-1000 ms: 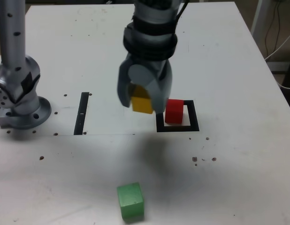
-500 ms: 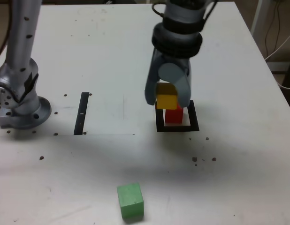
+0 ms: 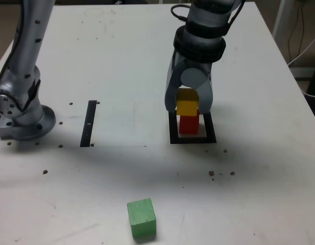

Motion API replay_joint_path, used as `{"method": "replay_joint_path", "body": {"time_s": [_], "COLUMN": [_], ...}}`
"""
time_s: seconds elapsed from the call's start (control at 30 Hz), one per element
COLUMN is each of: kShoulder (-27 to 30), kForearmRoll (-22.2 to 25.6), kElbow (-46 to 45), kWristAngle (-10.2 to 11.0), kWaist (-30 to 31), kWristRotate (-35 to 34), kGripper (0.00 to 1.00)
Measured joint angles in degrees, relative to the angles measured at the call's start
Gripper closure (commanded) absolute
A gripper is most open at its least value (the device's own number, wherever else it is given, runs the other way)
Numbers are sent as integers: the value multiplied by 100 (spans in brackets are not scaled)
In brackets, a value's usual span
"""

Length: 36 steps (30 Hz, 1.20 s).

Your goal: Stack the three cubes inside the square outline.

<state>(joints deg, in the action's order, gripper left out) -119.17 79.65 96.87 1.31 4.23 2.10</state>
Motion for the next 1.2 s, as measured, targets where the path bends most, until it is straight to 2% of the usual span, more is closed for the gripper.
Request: {"method": "replay_joint_path", "body": {"time_s": [0.83, 0.93, 1.1, 1.2], "kShoulder": [-142, -148, -159, -161], "kForearmRoll": [-99, -112, -125, -150], "kElbow": [-53, -55, -60, -68], "kWristAngle": [-31, -35, -67, -86], "kWaist": [-69, -69, -69, -69], "kWristRotate": [89, 97, 165, 226], "kGripper": [66, 55, 16, 7]}}
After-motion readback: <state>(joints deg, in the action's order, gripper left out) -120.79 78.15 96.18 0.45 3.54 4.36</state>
